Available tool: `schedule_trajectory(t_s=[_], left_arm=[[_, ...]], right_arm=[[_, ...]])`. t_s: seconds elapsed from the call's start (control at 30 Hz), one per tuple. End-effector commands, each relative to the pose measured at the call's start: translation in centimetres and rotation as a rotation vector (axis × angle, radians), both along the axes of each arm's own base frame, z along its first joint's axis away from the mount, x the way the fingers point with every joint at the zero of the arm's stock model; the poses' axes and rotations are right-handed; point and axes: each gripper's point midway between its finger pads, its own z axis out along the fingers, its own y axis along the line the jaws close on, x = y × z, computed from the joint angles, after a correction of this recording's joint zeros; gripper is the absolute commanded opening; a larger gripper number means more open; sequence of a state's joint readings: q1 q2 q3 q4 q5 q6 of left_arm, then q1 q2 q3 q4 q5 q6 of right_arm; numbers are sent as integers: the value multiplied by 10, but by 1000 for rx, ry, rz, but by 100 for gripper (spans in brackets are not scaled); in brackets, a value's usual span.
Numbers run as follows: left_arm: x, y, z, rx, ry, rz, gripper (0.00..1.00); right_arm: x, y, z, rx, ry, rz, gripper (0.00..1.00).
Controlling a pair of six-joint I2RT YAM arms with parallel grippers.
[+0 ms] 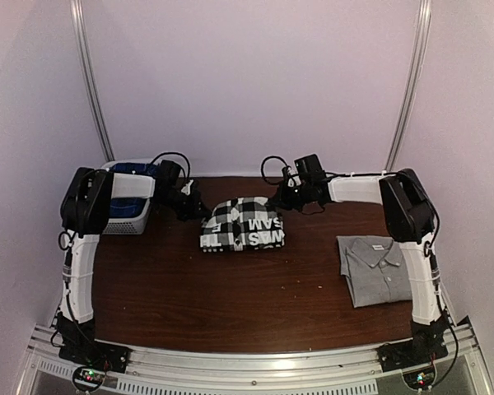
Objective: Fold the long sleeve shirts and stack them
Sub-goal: Fold the 2/3-rectangle-folded shirt at the center of the board.
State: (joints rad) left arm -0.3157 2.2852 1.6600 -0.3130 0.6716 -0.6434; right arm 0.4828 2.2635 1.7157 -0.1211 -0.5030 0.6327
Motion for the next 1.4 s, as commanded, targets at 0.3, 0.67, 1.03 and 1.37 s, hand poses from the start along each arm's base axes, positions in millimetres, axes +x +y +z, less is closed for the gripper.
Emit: schedule_trajectory(t_s=[0.3, 0.67, 1.03, 1.37], left_arm=[[-54, -19, -7, -62, -7, -13, 0], [-136, 3, 47, -71, -101, 45, 0], [-117, -2, 41, -53, -112, 30, 0], [-88, 3, 23, -6, -106, 56, 11]], right_arm=[[-49, -3, -52, 3, 84, 37, 0], [-124, -39, -12, -77, -5, 22, 0], [-118, -61, 3, -143, -60, -66, 0], [-103, -69, -18, -209, -18, -90, 0]])
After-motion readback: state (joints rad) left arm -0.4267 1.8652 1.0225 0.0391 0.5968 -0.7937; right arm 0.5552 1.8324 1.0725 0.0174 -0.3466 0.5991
